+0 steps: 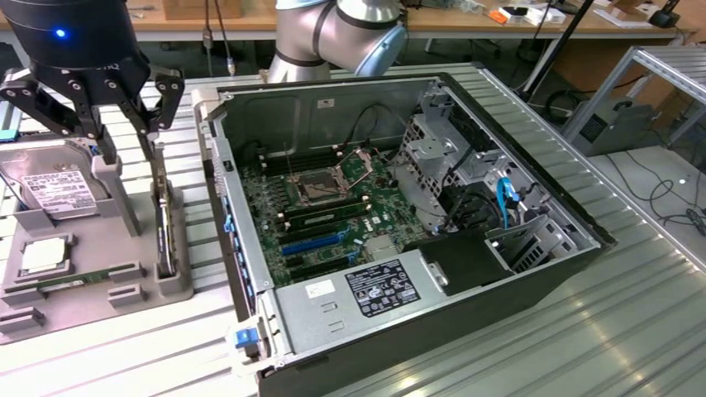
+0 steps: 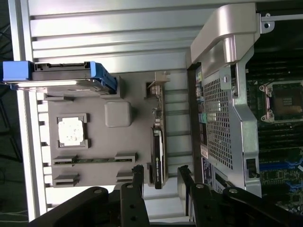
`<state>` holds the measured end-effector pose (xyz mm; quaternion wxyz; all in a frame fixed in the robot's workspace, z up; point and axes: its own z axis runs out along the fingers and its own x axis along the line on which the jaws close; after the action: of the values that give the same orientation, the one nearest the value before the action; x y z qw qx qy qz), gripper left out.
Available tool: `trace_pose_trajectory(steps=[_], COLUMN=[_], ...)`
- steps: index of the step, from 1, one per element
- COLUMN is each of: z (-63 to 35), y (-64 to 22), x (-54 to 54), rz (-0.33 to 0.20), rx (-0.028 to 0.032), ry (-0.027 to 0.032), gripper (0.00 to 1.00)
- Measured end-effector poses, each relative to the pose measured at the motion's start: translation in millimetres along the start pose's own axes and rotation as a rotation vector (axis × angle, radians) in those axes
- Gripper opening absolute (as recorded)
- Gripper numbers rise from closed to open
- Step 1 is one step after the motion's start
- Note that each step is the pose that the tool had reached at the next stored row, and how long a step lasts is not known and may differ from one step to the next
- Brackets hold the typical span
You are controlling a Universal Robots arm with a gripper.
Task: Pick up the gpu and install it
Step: 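Pick up the gpu and move the gpu toward the slot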
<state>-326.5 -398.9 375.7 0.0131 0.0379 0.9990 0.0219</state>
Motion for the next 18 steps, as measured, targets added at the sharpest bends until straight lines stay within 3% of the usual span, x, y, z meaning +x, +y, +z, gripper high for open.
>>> trace_pose_trajectory(steps=[18], z=[2.7], y=[-1.0], x=[11.8], rz=[0.000], rx=[0.0000], ry=[0.0000], gripper=[0.42])
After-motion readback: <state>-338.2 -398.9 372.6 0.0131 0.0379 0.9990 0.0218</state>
